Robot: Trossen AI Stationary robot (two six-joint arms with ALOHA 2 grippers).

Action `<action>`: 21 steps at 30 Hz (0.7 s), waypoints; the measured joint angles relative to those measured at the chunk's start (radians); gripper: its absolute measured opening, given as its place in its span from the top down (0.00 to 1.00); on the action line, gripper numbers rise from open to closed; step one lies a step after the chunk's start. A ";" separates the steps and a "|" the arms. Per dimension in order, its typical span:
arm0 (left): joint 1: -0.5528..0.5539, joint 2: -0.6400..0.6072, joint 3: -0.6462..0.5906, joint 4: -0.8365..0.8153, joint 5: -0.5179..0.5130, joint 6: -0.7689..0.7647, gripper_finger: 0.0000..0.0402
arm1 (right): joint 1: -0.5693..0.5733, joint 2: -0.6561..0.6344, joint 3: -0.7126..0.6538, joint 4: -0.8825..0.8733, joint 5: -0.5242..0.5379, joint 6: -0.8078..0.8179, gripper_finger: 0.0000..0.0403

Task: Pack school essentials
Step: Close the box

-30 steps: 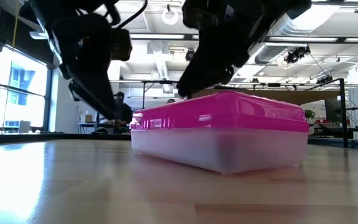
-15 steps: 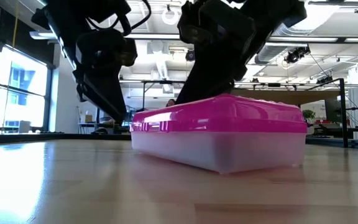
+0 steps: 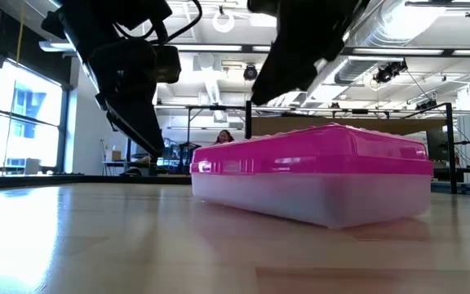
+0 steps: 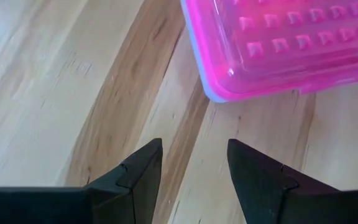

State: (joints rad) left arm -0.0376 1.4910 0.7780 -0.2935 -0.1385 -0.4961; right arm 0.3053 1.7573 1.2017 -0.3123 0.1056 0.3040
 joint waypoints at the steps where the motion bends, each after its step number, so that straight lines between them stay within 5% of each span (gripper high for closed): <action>1: 0.000 0.000 0.000 0.001 -0.001 0.003 0.57 | 0.005 -0.011 0.000 -0.005 -0.008 0.006 0.73; 10: 0.015 -0.016 0.000 0.128 0.009 0.105 0.57 | 0.081 -0.047 0.002 0.004 -0.152 0.143 0.73; 21: 0.060 0.018 0.002 0.444 0.086 0.299 0.57 | 0.116 -0.005 -0.008 -0.022 -0.079 0.260 0.73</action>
State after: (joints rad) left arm 0.0227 1.5088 0.7800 0.1508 -0.0526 -0.1974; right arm 0.4210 1.7519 1.1934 -0.3338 0.0265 0.5645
